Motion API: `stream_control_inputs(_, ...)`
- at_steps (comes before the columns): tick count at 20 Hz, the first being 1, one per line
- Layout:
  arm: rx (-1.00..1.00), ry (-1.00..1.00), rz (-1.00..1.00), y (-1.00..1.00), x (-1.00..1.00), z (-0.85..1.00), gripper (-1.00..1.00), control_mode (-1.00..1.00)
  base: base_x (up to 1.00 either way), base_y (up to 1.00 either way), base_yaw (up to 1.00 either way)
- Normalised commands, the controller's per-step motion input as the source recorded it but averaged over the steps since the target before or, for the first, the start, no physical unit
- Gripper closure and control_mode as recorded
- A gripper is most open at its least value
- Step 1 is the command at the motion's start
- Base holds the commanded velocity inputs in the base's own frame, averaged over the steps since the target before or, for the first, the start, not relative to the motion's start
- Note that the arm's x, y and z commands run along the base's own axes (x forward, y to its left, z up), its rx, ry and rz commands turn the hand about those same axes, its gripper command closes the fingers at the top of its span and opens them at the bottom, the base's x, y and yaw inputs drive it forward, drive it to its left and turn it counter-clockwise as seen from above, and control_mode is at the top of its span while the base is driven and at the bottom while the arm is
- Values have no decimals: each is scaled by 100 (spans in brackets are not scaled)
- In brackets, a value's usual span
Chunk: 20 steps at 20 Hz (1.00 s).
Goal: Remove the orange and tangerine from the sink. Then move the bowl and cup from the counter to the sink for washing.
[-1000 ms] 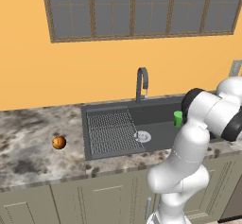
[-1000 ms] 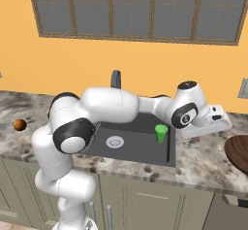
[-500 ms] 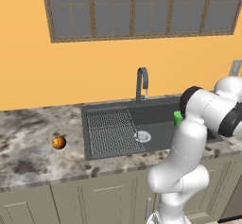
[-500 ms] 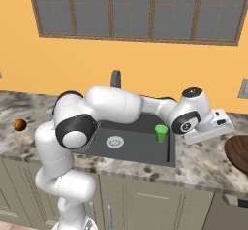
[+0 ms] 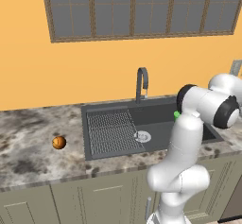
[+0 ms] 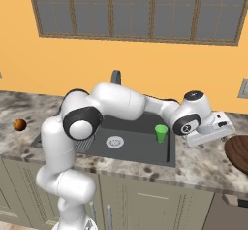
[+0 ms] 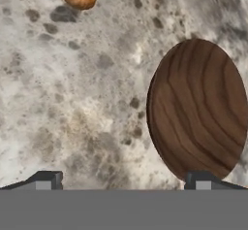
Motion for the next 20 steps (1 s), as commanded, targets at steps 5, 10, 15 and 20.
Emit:
stream_control_inputs(5,-4,4,0,-19,17,-15,-100,-100,0,0,0)
stream_control_inputs(10,-2,0,0,-25,1,-11,-100,-100,0,0,0)
stream_control_inputs(15,0,0,0,-8,0,-13,-100,-100,0,0,0)
stream_control_inputs(20,0,0,0,0,2,-10,-100,-100,0,0,0)
